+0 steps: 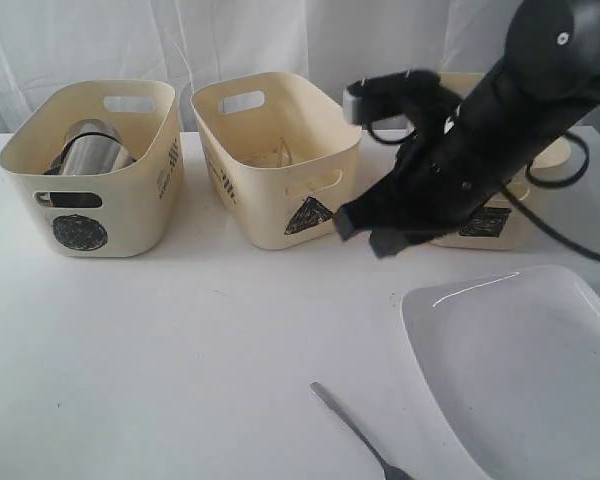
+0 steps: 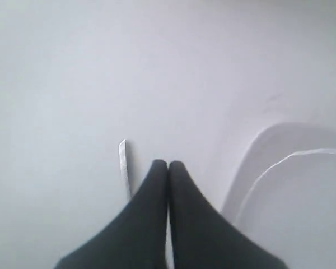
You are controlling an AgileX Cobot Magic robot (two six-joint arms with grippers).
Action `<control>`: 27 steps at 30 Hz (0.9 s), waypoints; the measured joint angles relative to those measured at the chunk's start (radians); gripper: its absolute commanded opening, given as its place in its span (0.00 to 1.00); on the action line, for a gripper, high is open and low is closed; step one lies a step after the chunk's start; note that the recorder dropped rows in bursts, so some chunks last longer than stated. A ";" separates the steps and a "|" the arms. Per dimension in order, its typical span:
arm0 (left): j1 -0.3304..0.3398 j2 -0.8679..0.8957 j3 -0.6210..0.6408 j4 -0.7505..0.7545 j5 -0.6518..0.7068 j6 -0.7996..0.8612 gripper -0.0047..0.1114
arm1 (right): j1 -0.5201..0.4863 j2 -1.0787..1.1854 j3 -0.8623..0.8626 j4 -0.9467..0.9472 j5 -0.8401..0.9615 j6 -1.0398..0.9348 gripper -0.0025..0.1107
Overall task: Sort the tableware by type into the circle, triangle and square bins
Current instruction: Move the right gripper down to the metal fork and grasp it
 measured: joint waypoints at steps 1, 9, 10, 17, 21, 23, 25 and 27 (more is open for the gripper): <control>0.000 0.000 0.000 0.000 0.000 0.000 0.04 | 0.025 0.017 0.000 0.012 0.063 0.004 0.02; 0.000 0.000 0.000 0.000 0.000 0.000 0.04 | 0.179 0.177 0.000 -0.074 0.115 0.112 0.02; 0.000 0.000 0.000 0.000 0.000 0.000 0.04 | 0.189 0.197 0.000 -0.077 0.110 0.125 0.02; 0.000 0.000 0.000 0.000 0.000 0.000 0.04 | 0.228 0.289 0.000 -0.100 0.114 0.168 0.02; 0.000 0.000 0.000 0.000 0.000 0.000 0.04 | 0.232 0.321 0.000 -0.163 0.090 0.170 0.02; 0.000 0.000 0.000 0.000 0.000 0.000 0.04 | 0.232 0.321 0.000 -0.185 0.075 0.178 0.02; 0.000 0.000 0.000 0.000 0.000 0.000 0.04 | 0.232 0.321 0.000 -0.187 0.060 0.234 0.02; 0.000 0.000 0.000 0.000 0.000 0.000 0.04 | 0.232 0.321 0.000 -0.187 0.059 0.300 0.02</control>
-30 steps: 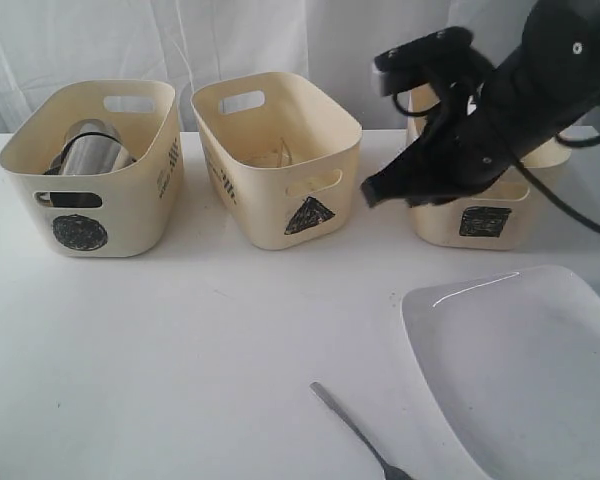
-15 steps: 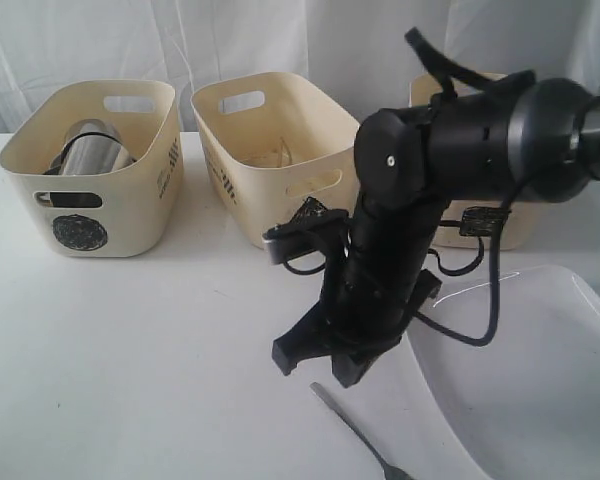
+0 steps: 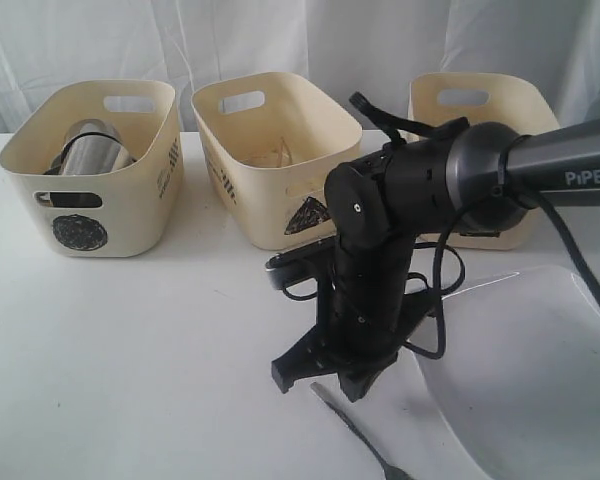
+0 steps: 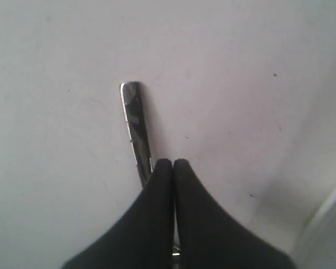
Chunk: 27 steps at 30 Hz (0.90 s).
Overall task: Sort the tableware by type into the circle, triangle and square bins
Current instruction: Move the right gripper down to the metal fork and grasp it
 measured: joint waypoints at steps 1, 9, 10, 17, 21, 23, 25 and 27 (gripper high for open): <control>0.000 0.000 0.000 0.000 0.000 0.000 0.04 | 0.000 0.002 0.000 0.000 0.000 0.007 0.04; 0.000 0.000 0.000 0.000 0.000 0.000 0.04 | 0.002 0.005 0.000 0.056 0.098 -0.076 0.37; 0.000 0.000 0.000 0.000 0.000 0.000 0.04 | 0.002 0.005 0.000 0.065 0.102 -0.076 0.36; 0.000 0.000 0.000 0.000 0.000 0.000 0.04 | 0.002 0.005 0.000 0.069 0.071 -0.053 0.36; 0.000 0.000 0.000 0.000 0.000 0.000 0.04 | 0.002 0.005 0.052 0.069 0.011 -0.050 0.36; 0.000 0.000 0.000 0.000 0.000 0.000 0.04 | 0.004 0.005 0.094 0.069 -0.013 -0.050 0.36; 0.000 0.000 0.000 0.000 0.000 0.000 0.04 | 0.011 -0.005 0.130 0.065 -0.055 -0.048 0.36; 0.000 0.000 0.000 0.000 0.000 0.000 0.04 | 0.021 -0.017 0.159 0.057 -0.096 -0.046 0.36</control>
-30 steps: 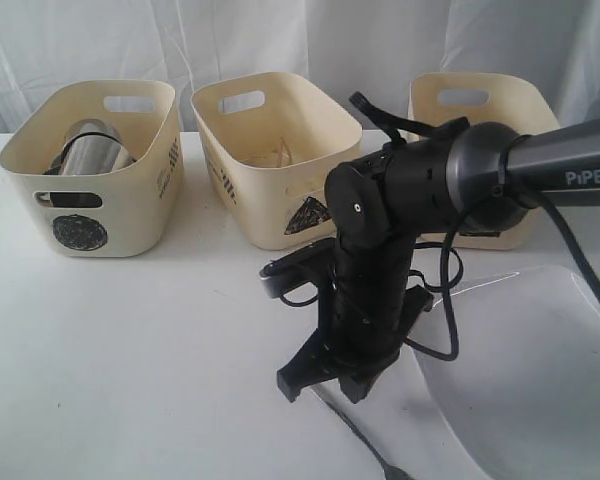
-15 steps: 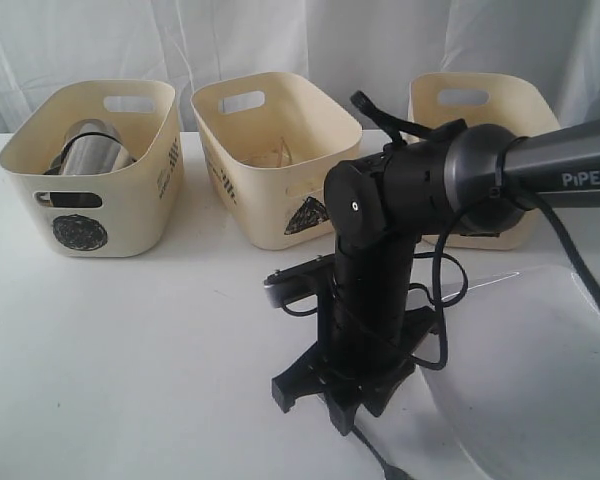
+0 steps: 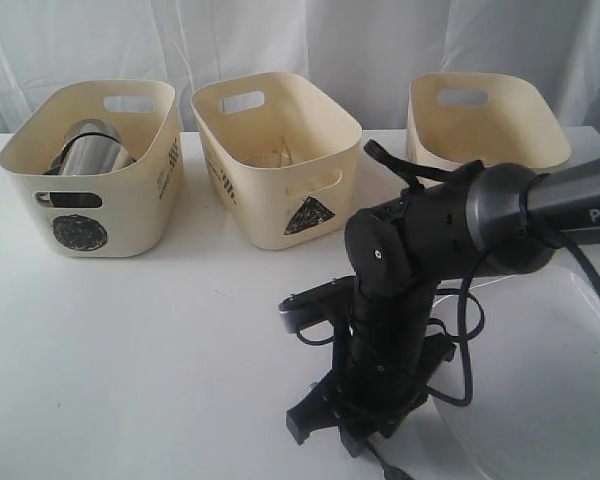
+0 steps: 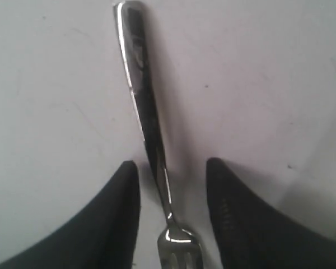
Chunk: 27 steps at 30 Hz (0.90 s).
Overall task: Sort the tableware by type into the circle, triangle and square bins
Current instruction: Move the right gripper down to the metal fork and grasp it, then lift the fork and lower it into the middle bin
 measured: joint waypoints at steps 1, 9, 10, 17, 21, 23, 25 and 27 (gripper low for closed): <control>0.000 0.000 0.000 0.000 0.000 0.000 0.04 | 0.004 -0.005 0.011 -0.002 -0.013 0.000 0.36; 0.000 0.000 0.000 0.002 0.000 0.000 0.04 | 0.010 -0.018 0.063 -0.033 -0.093 0.002 0.02; 0.000 0.000 0.000 0.002 0.000 0.000 0.04 | 0.010 -0.020 0.068 -0.037 -0.103 0.002 0.02; 0.000 0.000 0.000 0.002 0.000 0.000 0.04 | 0.010 -0.029 0.087 -0.011 -0.164 0.000 0.02; 0.000 0.000 0.000 0.002 0.000 0.000 0.04 | 0.010 -0.048 0.060 0.003 -0.152 -0.020 0.02; 0.000 0.000 0.000 0.002 0.000 0.000 0.04 | 0.012 -0.062 0.042 0.006 -0.145 -0.024 0.02; 0.000 0.000 0.000 0.002 0.000 0.000 0.04 | 0.014 -0.107 0.010 0.009 -0.145 -0.032 0.02; 0.000 0.000 0.000 0.002 0.000 0.000 0.04 | 0.016 -0.164 -0.027 0.009 -0.157 -0.039 0.02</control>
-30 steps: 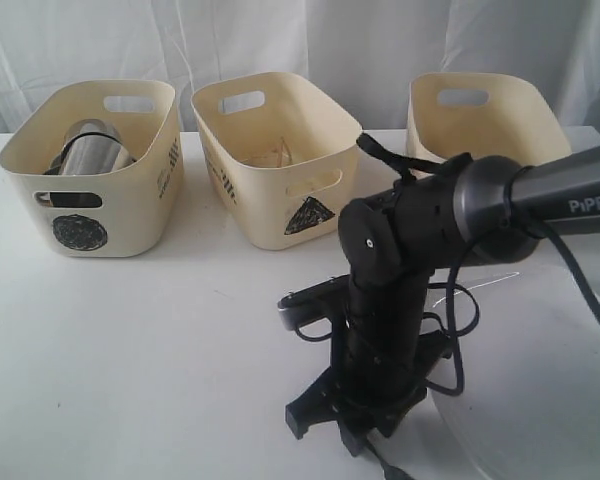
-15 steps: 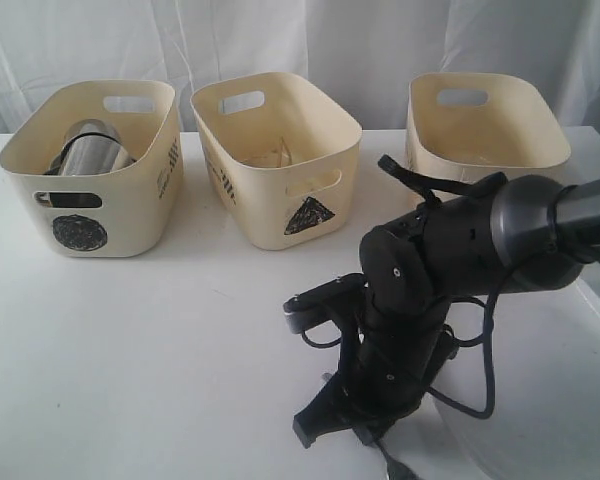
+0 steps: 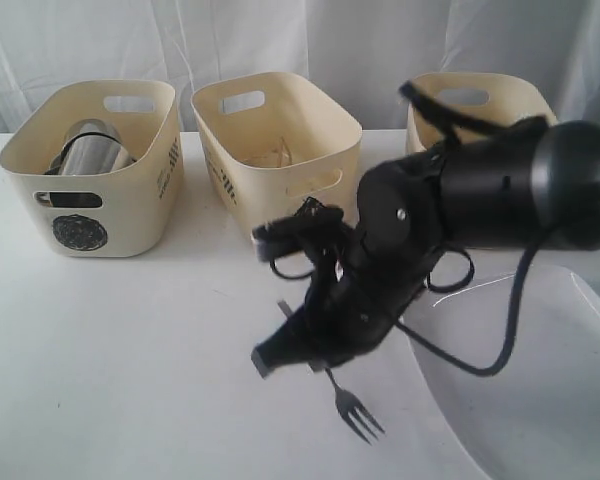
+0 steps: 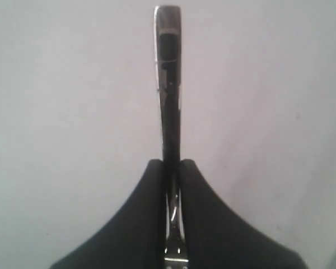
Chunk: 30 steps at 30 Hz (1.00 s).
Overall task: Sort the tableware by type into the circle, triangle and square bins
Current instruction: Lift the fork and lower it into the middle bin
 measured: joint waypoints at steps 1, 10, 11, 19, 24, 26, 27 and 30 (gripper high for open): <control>0.000 0.000 0.000 0.000 0.000 0.000 0.04 | 0.000 -0.021 -0.014 0.000 -0.008 0.000 0.02; 0.000 0.000 0.000 0.000 0.000 0.000 0.04 | -0.004 -0.133 -0.086 0.003 -0.087 -0.006 0.02; 0.000 0.000 0.000 0.000 0.000 0.000 0.04 | -0.009 -0.135 -0.086 0.003 -0.128 -0.006 0.02; 0.000 0.000 0.000 0.000 0.000 0.000 0.04 | -0.082 -0.135 -0.084 0.003 -0.393 -0.007 0.02; 0.000 0.000 0.000 0.000 0.000 0.000 0.04 | -0.128 -0.135 -0.082 0.003 -0.531 -0.007 0.02; 0.000 0.000 0.000 0.000 0.000 0.000 0.04 | -0.156 -0.135 -0.082 0.005 -0.609 0.000 0.02; 0.000 0.000 0.000 0.000 0.000 0.000 0.04 | -0.171 -0.135 -0.082 0.009 -0.657 0.000 0.02; 0.000 0.000 0.000 0.000 0.000 0.000 0.04 | -0.211 -0.113 -0.082 0.024 -0.794 0.031 0.02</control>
